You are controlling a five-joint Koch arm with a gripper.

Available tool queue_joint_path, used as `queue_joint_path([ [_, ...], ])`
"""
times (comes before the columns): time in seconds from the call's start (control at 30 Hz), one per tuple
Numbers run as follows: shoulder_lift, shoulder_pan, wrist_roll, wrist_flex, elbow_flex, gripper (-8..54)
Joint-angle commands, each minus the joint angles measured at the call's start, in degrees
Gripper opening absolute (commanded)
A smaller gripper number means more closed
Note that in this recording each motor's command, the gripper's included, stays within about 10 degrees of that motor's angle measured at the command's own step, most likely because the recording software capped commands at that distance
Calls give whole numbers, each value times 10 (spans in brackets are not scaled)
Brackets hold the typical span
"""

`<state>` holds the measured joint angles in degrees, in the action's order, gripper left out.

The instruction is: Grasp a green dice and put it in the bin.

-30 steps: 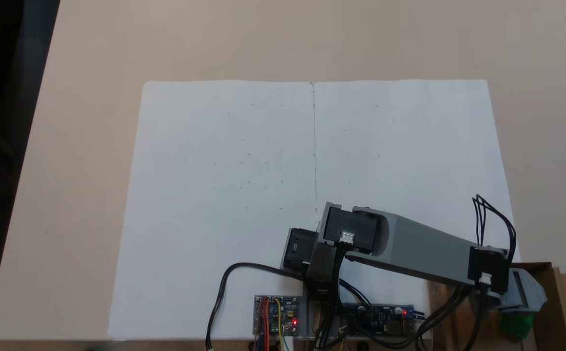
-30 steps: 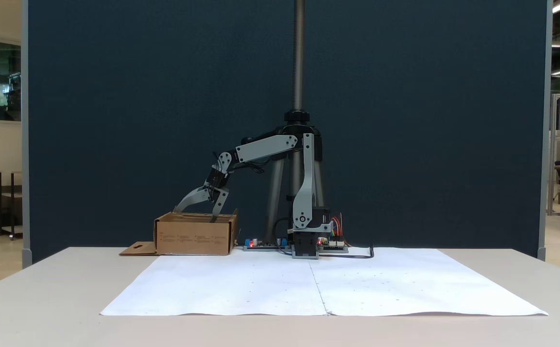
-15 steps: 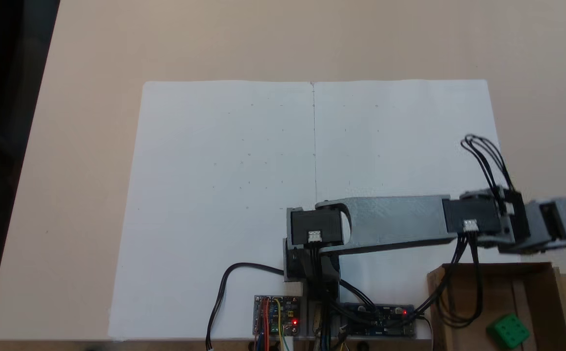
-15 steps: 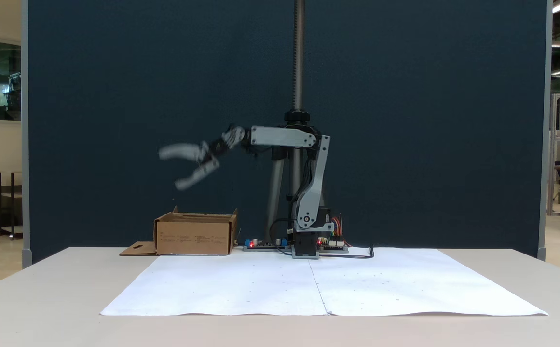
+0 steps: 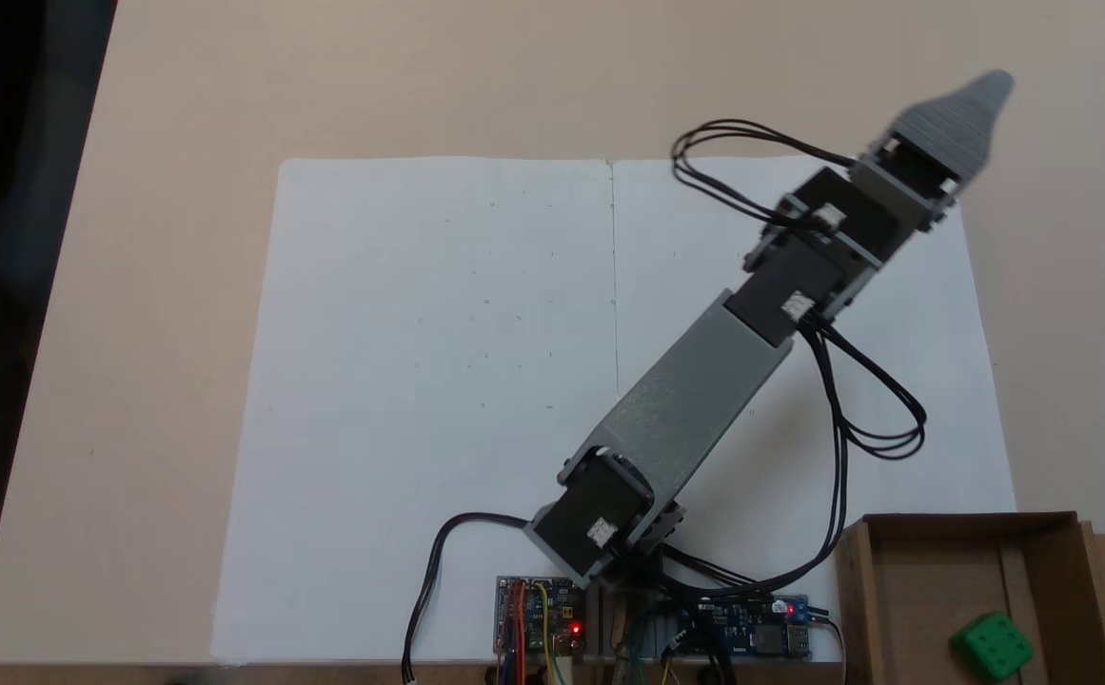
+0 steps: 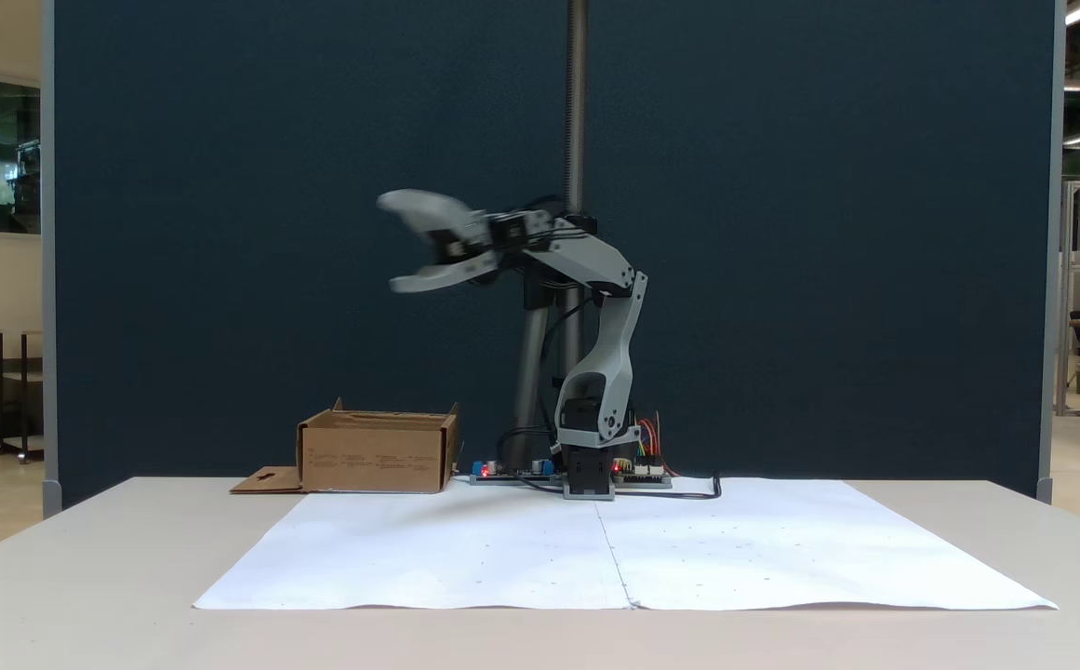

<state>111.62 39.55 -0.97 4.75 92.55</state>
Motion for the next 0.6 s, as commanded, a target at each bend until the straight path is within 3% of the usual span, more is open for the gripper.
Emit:
queue_joint_path([
  [0.0,39,-49,40,-53,2,434],
  [0.37,134,-284,40,-54,114,433],
  [0.57,189,-367,29,-130,287,441],
])
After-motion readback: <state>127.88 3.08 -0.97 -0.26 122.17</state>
